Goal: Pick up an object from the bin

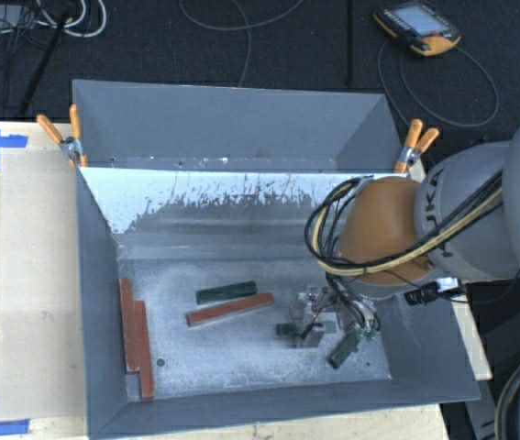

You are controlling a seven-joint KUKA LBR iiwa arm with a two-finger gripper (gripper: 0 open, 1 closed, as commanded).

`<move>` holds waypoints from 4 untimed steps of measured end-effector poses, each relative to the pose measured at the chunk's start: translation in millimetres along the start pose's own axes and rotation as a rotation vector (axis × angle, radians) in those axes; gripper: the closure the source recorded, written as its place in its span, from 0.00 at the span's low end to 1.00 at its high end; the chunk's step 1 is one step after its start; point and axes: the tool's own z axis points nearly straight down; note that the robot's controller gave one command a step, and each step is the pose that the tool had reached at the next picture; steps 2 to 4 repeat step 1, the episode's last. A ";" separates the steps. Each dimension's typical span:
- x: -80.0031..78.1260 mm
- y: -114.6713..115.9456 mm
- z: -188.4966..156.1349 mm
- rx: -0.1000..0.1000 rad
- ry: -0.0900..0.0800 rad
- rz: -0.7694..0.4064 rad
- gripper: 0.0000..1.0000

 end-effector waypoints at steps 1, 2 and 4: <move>-26.3 -19.3 -166.9 0.000 -0.005 0.054 1.00; -26.3 -19.3 -166.9 0.000 -0.005 0.054 1.00; -26.3 -19.3 -166.9 0.000 -0.005 0.054 1.00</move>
Offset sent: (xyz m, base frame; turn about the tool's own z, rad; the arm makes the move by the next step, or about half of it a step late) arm 0.0000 0.0000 0.0000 0.0000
